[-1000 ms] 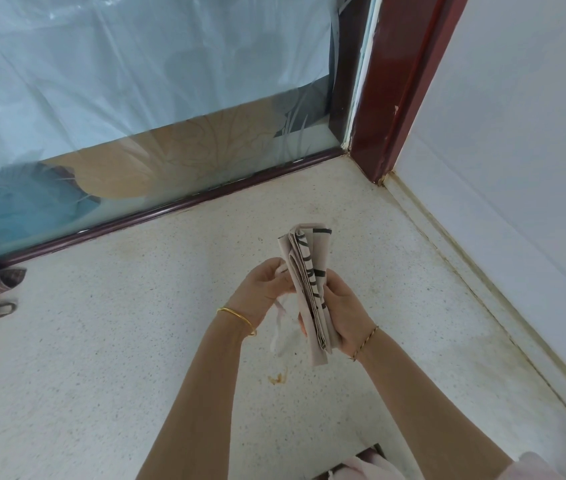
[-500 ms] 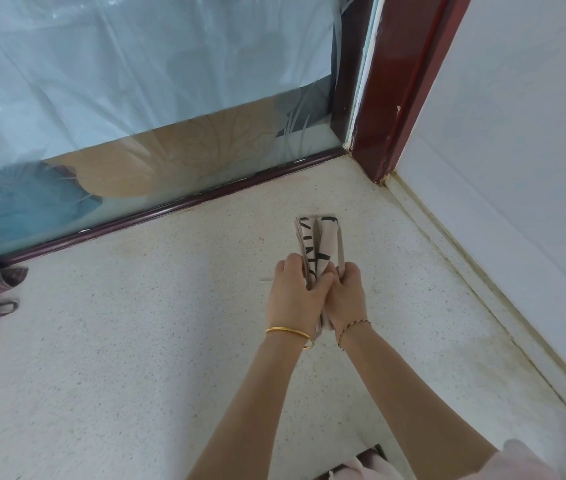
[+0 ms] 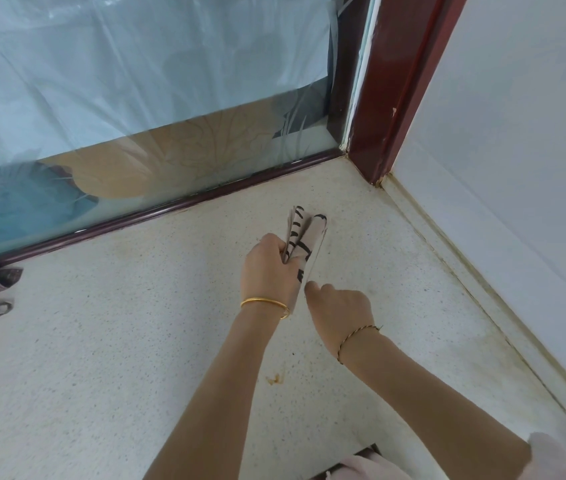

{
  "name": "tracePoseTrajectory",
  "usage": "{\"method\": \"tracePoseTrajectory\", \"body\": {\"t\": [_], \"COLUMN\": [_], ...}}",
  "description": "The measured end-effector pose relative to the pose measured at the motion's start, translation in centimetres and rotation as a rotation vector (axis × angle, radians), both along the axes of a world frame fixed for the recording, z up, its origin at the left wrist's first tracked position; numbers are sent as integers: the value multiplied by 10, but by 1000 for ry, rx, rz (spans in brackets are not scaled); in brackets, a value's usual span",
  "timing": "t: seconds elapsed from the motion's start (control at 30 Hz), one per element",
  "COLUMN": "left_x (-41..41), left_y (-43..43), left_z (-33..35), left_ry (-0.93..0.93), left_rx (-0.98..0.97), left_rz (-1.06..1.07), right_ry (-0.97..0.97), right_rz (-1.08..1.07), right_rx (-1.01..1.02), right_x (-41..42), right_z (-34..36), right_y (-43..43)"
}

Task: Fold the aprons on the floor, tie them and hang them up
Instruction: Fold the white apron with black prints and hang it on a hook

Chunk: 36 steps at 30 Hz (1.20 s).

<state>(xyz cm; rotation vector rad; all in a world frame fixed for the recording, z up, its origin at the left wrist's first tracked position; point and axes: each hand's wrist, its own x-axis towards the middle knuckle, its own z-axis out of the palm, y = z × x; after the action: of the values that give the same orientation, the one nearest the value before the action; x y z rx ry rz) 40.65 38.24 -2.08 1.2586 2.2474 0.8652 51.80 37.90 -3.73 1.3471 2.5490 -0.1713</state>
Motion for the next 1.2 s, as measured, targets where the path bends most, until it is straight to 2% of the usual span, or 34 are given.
{"method": "tracePoseTrajectory", "body": {"t": [0.1, 0.2, 0.3, 0.37, 0.5, 0.63, 0.8, 1.0, 1.1, 1.2], "left_x": [-3, -8, -13, -13, -14, -21, -26, -19, -19, -24], "left_y": [1, 1, 1, 0, -5, -6, -8, -10, -8, -7], "left_z": [-2, 0, 5, 8, 6, 6, 8, 7, 4, 1], "left_ry": [125, 134, 178, 162, -104, -165, -329, -250, -254, -367], "left_rx": [-105, -139, -221, -251, -185, -135, -116, -25, -3, 8], "left_rz": [-140, -275, -436, -483, -528, -591, -576, -622, -599, -487], "right_ry": [-65, -166, -76, 48, 200, 265, 390, 556, 654, 893], "right_rz": [220, 440, 473, 432, 365, 245, 51, -270, -375, -517], "right_rx": [-6, -77, -242, -313, -395, -500, -784, -1250, -1368, -1405], "right_x": [-9, -11, -7, -5, -1, 9, 22, 36, 43, 52], "right_z": [19, 41, 57, 66, 72, 71, 55, 32, 18, 3], "right_y": [4, 21, 41, 52, 73, 92, 105, 118, 117, 113]}}
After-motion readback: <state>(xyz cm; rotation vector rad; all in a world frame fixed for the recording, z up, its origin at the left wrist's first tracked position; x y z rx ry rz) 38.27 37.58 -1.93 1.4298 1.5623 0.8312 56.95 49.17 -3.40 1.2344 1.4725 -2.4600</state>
